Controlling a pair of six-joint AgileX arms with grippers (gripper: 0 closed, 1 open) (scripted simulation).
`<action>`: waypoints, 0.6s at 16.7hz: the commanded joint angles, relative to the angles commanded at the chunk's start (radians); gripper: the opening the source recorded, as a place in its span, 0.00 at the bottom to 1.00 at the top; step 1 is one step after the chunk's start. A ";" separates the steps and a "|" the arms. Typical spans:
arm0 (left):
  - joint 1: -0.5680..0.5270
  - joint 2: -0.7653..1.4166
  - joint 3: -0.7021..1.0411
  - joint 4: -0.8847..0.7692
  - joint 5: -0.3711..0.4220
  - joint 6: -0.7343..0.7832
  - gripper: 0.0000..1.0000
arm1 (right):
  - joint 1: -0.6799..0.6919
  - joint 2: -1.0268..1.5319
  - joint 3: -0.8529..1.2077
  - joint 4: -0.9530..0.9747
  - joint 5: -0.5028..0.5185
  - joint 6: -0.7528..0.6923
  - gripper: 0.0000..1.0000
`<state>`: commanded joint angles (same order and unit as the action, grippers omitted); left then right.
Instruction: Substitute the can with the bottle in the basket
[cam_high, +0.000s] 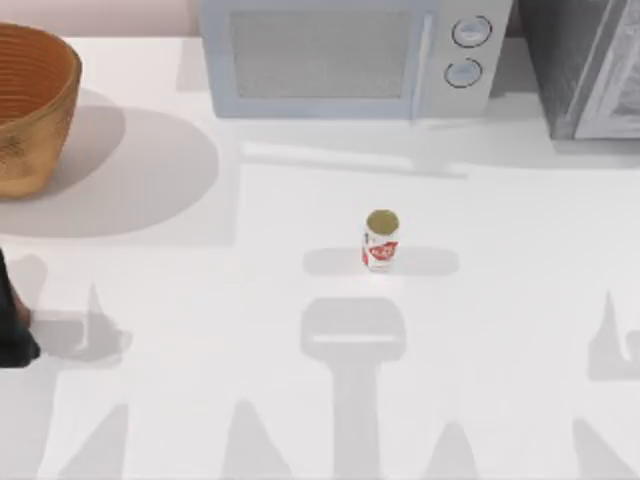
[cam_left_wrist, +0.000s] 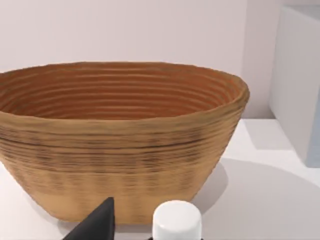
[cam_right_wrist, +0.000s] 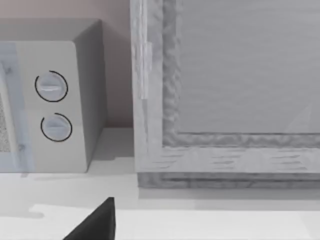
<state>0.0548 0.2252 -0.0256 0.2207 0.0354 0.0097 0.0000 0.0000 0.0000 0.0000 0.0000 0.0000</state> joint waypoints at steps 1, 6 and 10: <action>0.014 0.072 -0.006 0.069 0.013 0.003 1.00 | 0.000 0.000 0.000 0.000 0.000 0.000 1.00; 0.089 0.521 -0.034 0.489 0.098 0.025 1.00 | 0.000 0.000 0.000 0.000 0.000 0.000 1.00; 0.150 0.906 -0.058 0.856 0.173 0.043 1.00 | 0.000 0.000 0.000 0.000 0.000 0.000 1.00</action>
<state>0.2044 1.1308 -0.0832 1.0768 0.2086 0.0530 0.0000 0.0000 0.0000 0.0000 0.0000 0.0000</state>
